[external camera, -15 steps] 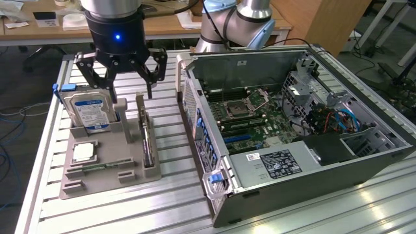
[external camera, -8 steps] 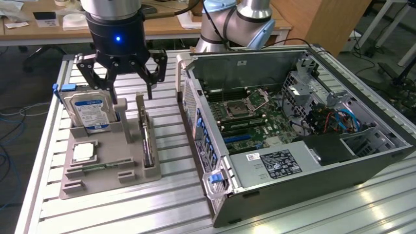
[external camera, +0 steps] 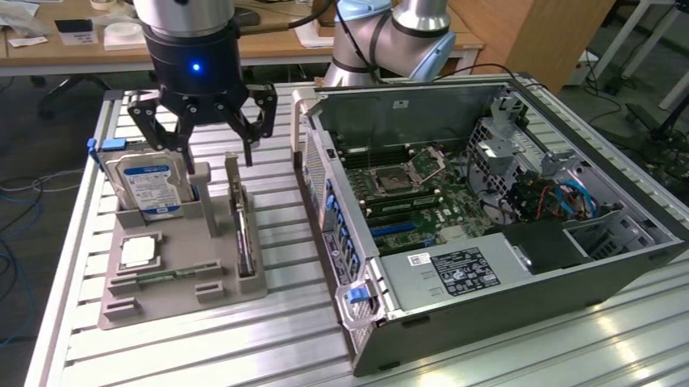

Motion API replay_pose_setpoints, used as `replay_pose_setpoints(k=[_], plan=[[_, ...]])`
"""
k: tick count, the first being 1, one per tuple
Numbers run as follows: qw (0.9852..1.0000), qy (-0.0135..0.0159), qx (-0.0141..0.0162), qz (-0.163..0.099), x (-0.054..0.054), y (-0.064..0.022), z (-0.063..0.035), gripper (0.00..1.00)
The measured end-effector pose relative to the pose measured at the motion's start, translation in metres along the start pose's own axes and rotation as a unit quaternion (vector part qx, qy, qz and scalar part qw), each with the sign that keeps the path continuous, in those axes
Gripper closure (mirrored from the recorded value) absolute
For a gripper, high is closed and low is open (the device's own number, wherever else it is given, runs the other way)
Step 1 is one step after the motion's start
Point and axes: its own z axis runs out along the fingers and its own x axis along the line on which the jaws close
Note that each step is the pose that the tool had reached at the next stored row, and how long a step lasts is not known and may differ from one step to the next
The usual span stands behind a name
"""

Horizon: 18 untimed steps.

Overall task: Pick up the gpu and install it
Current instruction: 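Pick up the gpu and move the gpu toward the slot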

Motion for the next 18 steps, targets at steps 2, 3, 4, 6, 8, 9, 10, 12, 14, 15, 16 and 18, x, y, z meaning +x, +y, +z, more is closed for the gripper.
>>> replay_pose_setpoints(k=[2,3,4,6,8,9,10,12,14,15,16,18], plan=[[1.0000,0.0000,0.0000,0.000,0.000,0.0000,0.0008,0.29],[1.0000,0.0000,0.0000,0.000,0.000,-0.0001,0.0012,0.29],[1.0000,-0.0001,0.0000,0.000,0.000,-0.0002,0.0017,0.29],[1.0000,0.0000,0.0000,0.000,0.000,-0.0004,0.0026,0.29],[1.0000,0.0000,0.0000,0.000,0.000,-0.0005,0.0038,0.29],[1.0000,0.0000,0.0000,0.000,0.000,-0.0005,0.0045,0.29],[1.0000,0.0000,0.0000,0.000,0.000,-0.0006,0.0052,0.29],[1.0000,0.0000,0.0000,0.000,0.000,-0.0006,0.0066,0.29],[1.0000,-0.0001,0.0000,0.000,0.000,-0.0007,0.0081,0.29],[1.0000,-0.0002,0.0000,0.000,0.000,-0.0008,0.0090,0.29],[1.0000,-0.0003,0.0000,0.000,0.000,-0.0008,0.0098,0.29],[1.0000,-0.0004,0.0000,0.000,0.000,-0.0009,0.0113,0.29]])
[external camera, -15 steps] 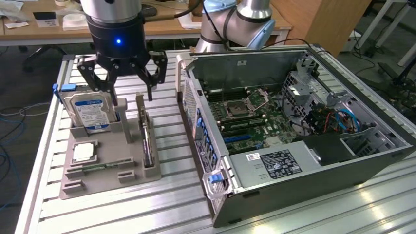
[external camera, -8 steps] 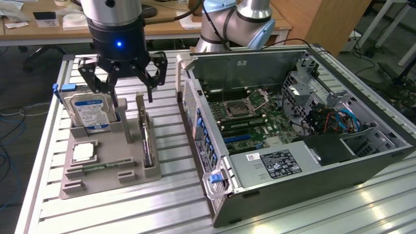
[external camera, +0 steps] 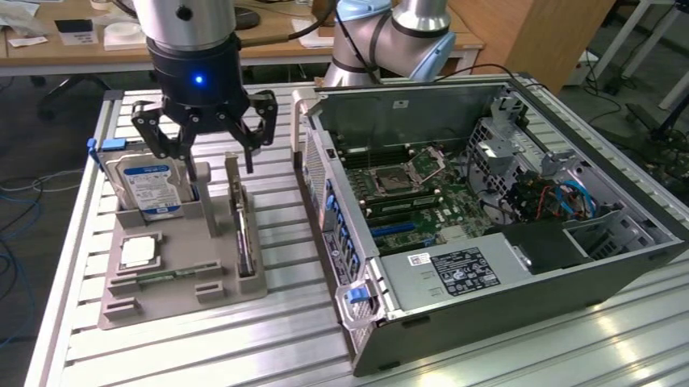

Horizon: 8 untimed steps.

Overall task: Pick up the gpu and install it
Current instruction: 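Pick up the gpu and move the gpu toward the slot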

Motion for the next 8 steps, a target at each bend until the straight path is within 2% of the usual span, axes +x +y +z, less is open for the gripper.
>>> replay_pose_setpoints(k=[8], plan=[[1.0000,0.0000,0.0000,0.000,0.0000,-0.0003,0.0053,0.29]])
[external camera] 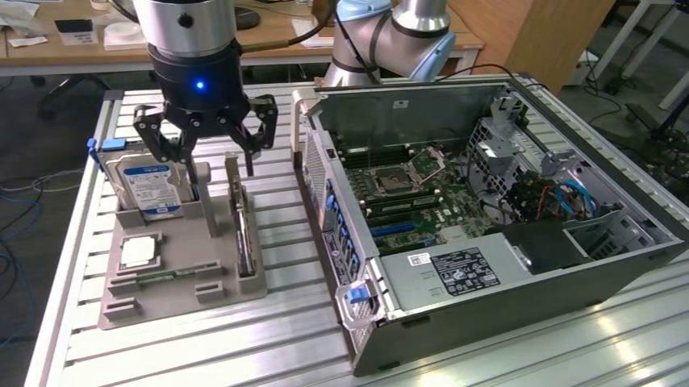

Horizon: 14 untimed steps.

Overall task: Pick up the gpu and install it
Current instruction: 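Pick up the gpu and move the gpu toward the slot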

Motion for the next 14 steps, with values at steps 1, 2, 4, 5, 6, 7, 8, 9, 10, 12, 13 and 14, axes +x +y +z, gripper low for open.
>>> replay_pose_setpoints(k=[1,2,4,5,6,7,8,9,10,12,13,14], plan=[[1.0000,0.0000,0.0000,0.000,0.0000,0.0000,0.0006,0.29],[1.0000,0.0000,0.0000,0.000,0.0000,-0.0001,0.0012,0.29],[1.0000,0.0000,0.0000,0.000,0.0001,-0.0001,0.0024,0.29],[1.0000,0.0000,0.0000,0.000,0.0001,-0.0002,0.0030,0.29],[1.0000,0.0000,0.0000,0.000,0.0001,-0.0002,0.0036,0.29],[1.0000,0.0000,0.0000,0.000,0.0001,-0.0002,0.0042,0.29],[1.0000,0.0000,0.0000,0.000,0.0001,-0.0003,0.0047,0.29],[1.0000,0.0000,0.0000,0.000,0.0001,-0.0004,0.0053,0.29],[1.0000,0.0000,0.0000,0.000,0.0001,-0.0004,0.0059,0.29],[1.0000,0.0000,0.0000,0.000,0.0001,-0.0004,0.0072,0.29],[1.0000,0.0000,0.0000,0.000,0.0001,-0.0004,0.0078,0.29],[1.0000,0.0000,0.0000,0.000,0.0001,-0.0005,0.0084,0.29]])
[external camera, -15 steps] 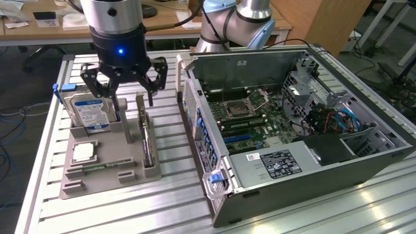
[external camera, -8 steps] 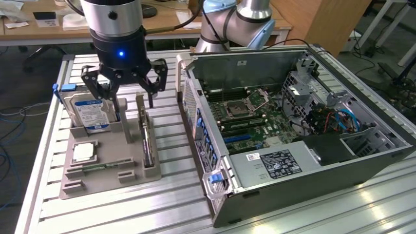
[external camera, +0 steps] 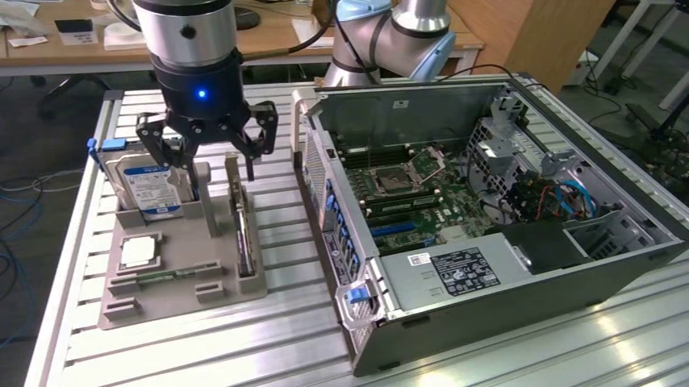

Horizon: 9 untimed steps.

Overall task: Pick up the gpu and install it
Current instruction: 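Pick up the gpu and move the gpu toward the slot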

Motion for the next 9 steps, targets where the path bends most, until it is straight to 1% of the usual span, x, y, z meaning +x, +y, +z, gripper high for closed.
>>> replay_pose_setpoints(k=[9], plan=[[1.0000,0.0000,0.0000,0.000,0.0001,-0.0002,0.0055,0.29]])
